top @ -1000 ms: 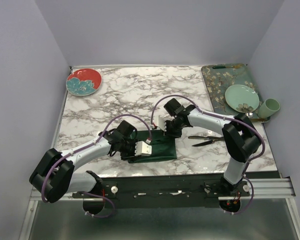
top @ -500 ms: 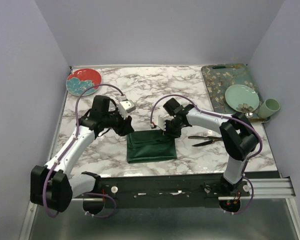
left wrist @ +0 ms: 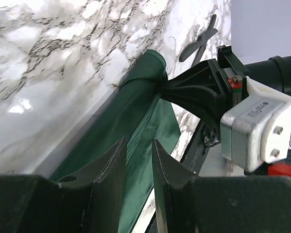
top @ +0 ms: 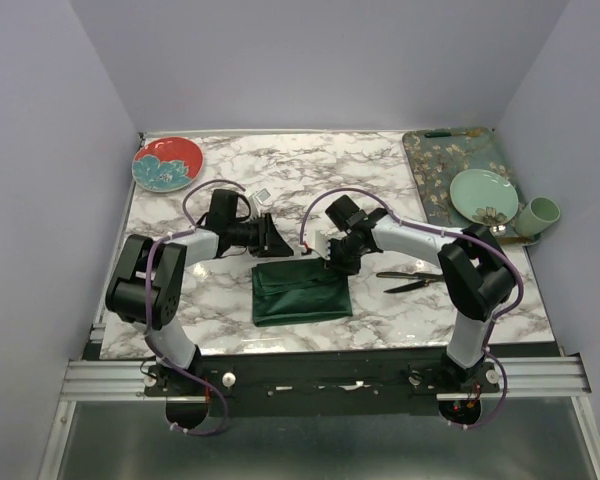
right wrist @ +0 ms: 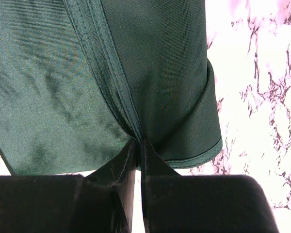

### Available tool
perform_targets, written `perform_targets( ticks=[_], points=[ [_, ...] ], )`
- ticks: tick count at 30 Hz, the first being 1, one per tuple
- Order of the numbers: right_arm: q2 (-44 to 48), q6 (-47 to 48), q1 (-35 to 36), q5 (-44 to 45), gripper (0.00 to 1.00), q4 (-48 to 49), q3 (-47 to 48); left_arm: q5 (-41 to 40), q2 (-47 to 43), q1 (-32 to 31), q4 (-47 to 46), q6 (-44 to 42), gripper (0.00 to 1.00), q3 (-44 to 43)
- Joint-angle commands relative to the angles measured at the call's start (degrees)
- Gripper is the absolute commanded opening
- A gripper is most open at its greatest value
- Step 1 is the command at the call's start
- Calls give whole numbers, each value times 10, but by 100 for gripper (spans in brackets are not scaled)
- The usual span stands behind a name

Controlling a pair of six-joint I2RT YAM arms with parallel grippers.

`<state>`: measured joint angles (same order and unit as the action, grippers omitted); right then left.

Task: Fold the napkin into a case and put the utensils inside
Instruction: Smooth out the 2/3-rectangle-folded napkin at the center of the board.

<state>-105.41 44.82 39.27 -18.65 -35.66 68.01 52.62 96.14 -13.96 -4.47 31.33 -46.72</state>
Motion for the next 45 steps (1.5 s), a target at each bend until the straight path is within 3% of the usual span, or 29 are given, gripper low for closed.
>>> perform_targets(
  ticks=[1, 7, 20, 25, 30, 37, 45],
  points=[
    [-36, -6, -2, 26, 16, 16, -6, 33, 43, -25, -115, 88, 36, -12],
    [-37, -10, -2, 26, 16, 16, -9, 39, 91, -31, -134, 92, 36, -7],
    [-33, -8, -2, 31, 16, 14, -24, 22, 175, 31, -25, -29, 36, 2],
    [-37, -9, -2, 32, 16, 15, -22, 59, 165, 59, -11, -61, 43, -3],
    [-44, -14, -2, 31, 16, 11, -9, 99, 86, 60, 44, -121, 50, -21],
    [-56, -18, -2, 27, 16, 2, 14, 121, 20, 35, 71, -75, 51, -9],
    [-50, -16, -2, 25, 17, 2, 8, 82, 105, 52, 48, -66, 47, 28]
  ],
)
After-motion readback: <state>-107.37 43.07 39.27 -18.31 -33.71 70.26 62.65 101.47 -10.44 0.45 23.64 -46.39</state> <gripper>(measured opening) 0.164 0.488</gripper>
